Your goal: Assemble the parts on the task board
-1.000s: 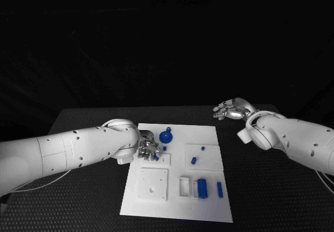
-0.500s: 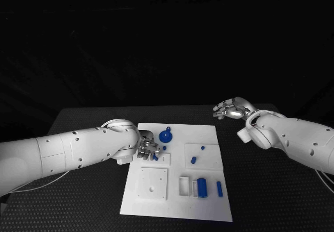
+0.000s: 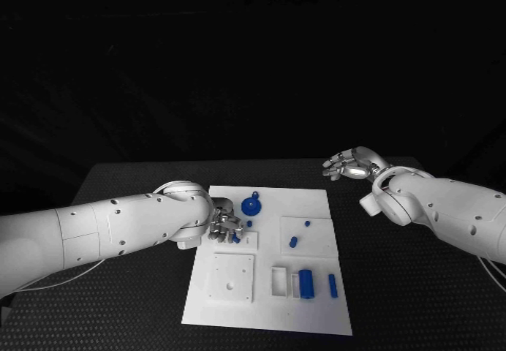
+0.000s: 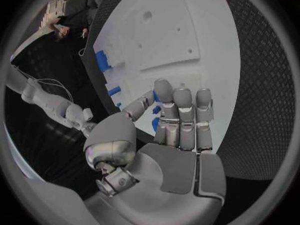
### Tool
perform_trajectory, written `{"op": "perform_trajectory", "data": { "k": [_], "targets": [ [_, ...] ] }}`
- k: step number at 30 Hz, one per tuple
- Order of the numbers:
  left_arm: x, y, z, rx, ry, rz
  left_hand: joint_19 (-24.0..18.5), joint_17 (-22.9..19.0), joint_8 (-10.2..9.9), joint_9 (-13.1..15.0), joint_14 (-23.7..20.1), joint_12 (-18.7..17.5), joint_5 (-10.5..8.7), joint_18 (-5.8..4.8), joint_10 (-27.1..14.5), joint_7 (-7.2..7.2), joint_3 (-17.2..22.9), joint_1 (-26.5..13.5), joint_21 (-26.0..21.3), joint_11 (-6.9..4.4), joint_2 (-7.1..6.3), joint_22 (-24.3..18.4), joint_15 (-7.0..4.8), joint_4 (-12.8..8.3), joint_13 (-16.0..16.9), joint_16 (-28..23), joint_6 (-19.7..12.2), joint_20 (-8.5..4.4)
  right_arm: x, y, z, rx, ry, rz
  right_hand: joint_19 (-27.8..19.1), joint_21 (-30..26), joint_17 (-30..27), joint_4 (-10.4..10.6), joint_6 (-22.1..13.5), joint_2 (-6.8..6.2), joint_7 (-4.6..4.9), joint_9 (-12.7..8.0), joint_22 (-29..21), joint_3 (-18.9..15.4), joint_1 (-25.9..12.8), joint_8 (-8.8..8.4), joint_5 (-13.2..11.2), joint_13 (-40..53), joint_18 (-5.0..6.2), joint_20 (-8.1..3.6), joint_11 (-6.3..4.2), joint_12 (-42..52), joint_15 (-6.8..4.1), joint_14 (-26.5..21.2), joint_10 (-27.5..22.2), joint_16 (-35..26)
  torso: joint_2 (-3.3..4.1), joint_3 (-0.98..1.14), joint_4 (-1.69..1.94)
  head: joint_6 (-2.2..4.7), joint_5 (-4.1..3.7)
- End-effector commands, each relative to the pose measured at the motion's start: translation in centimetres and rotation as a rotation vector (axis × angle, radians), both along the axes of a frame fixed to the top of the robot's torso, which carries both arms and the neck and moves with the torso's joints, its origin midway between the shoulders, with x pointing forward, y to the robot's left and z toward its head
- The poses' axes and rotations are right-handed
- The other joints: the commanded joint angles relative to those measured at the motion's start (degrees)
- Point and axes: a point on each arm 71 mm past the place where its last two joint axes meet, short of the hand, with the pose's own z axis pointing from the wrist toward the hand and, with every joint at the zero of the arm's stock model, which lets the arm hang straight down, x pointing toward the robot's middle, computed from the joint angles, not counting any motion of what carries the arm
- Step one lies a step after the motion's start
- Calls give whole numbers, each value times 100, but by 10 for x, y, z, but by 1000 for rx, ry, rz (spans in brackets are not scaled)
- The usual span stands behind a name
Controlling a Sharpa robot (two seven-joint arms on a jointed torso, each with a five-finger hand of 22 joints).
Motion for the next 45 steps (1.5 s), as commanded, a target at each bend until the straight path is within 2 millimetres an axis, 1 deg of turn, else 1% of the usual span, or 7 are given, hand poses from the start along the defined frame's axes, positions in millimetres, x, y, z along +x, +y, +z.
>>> {"op": "perform_trajectory", "data": {
  "k": [1,8,22,26,30,39,45],
  "targets": [
    [0,-2,0,0,-14,-7,12,-11,21,2,-39,40,-27,113,-129,-565,41,26,24,-93,39,10,-10,6,-10,33,642,-648,0,1,0,6,2,16,-25,-16,-9,0,0,-7,27,-9,7,-30,-42,29,43,-7,10,-8,7,-33,12,-39,33,-4,3,-1,2,-1,-13],
    [0,-2,1,1,-20,-10,12,-24,23,2,-43,42,-46,114,-133,-565,52,32,22,-93,27,13,-12,15,-18,35,637,-648,0,1,0,6,2,16,-25,-22,-12,2,0,-5,29,-12,13,-35,-48,30,63,-11,11,-7,7,-34,12,-40,34,-2,1,0,-6,7,-7],
    [0,-2,2,-4,-34,-12,8,-42,24,1,-49,45,-65,115,-138,-563,74,53,16,-91,27,17,-11,24,-31,40,629,-649,0,1,0,6,4,14,-22,-35,-20,12,1,2,35,-18,26,-48,-67,33,106,-20,14,-4,7,-36,13,-44,38,3,1,-5,5,10,-8],
    [0,-3,1,-5,-33,-14,7,-44,24,0,-50,45,-66,115,-139,-563,75,54,16,-90,27,17,-11,26,-33,40,628,-648,0,2,0,7,4,15,-22,-37,-21,12,1,4,35,-20,28,-48,-67,33,115,-21,15,-4,7,-37,13,-45,38,4,0,-6,5,7,-5],
    [-1,-3,0,-4,-29,-17,5,-51,23,-1,-54,45,-77,113,-142,-561,76,53,13,-88,22,19,-9,31,-38,40,624,-646,-1,2,0,7,5,17,-22,-40,-22,11,2,3,35,-21,31,-49,-67,34,123,-23,15,-4,6,-37,13,-45,38,5,0,-1,5,3,-1],
    [-2,-2,-2,-3,-25,-15,0,-80,22,-5,-65,44,-139,111,-151,-555,79,64,6,-85,-10,25,-6,54,-60,42,609,-643,-1,3,0,8,6,19,-21,-44,-24,10,2,5,35,-23,35,-50,-67,34,136,-25,17,-4,6,-38,13,-46,39,6,3,-5,0,-10,4],
    [-2,-3,-4,-4,-23,-17,0,-88,22,-6,-68,44,-155,111,-153,-554,82,72,4,-85,-18,27,-6,60,-67,43,606,-643,-1,3,0,9,6,20,-21,-46,-26,10,2,7,36,-24,37,-50,-67,35,142,-27,17,-4,6,-38,13,-46,39,7,0,3,0,-17,6]
  ]
}}
